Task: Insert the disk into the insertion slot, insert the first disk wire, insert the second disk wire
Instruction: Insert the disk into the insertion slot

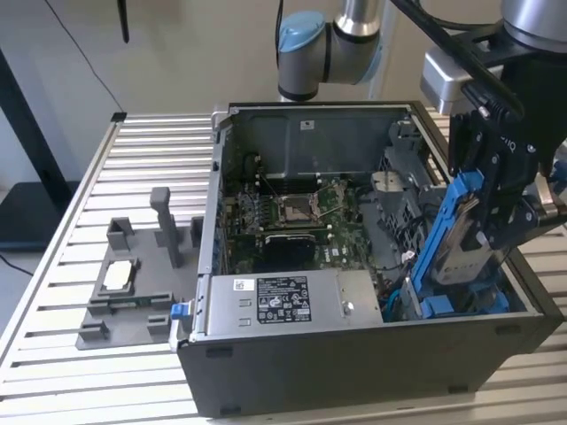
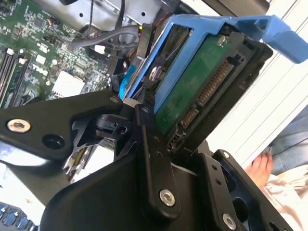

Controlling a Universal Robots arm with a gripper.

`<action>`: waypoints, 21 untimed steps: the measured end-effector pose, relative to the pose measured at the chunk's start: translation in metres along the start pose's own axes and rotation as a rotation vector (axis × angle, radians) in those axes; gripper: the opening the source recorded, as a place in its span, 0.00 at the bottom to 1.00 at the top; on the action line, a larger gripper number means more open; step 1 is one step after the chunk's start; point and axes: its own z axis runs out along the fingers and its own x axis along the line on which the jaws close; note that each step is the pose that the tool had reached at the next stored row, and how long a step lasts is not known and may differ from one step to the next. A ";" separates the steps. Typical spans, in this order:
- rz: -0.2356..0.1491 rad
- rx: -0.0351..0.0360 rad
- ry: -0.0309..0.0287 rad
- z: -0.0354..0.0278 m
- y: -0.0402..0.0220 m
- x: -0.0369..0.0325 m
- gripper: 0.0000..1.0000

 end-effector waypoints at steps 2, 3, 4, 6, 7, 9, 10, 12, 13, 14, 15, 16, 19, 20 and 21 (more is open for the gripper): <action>0.000 -0.0011 0.0002 -0.0027 -0.0005 -0.0001 0.33; 0.000 -0.0016 0.0013 -0.0033 -0.0005 -0.0002 0.33; 0.000 -0.0039 0.0016 -0.0034 -0.0004 -0.0002 0.33; 0.000 -0.0190 0.0014 -0.0034 -0.0005 -0.0002 0.33; 0.001 -0.0280 0.0014 -0.0034 -0.0004 -0.0002 0.33; 0.002 -0.0315 0.0012 -0.0020 -0.0002 -0.0001 0.33; 0.002 -0.0316 0.0012 -0.0008 -0.0002 -0.0001 0.33; 0.002 -0.0323 0.0017 0.0023 -0.0005 0.0001 0.33; 0.002 -0.0324 0.0024 0.0040 -0.0007 0.0002 0.33; 0.003 -0.0323 0.0026 0.0057 -0.0010 0.0002 0.33; 0.003 -0.0323 0.0025 0.0076 -0.0015 0.0003 0.33; 0.003 -0.0325 0.0024 0.0092 -0.0019 0.0003 0.33; 0.003 -0.0396 -0.0022 0.0082 -0.0025 0.0005 0.33; 0.003 -0.0425 -0.0037 0.0067 -0.0031 0.0006 0.33; 0.003 -0.0438 -0.0046 0.0048 -0.0034 0.0008 0.33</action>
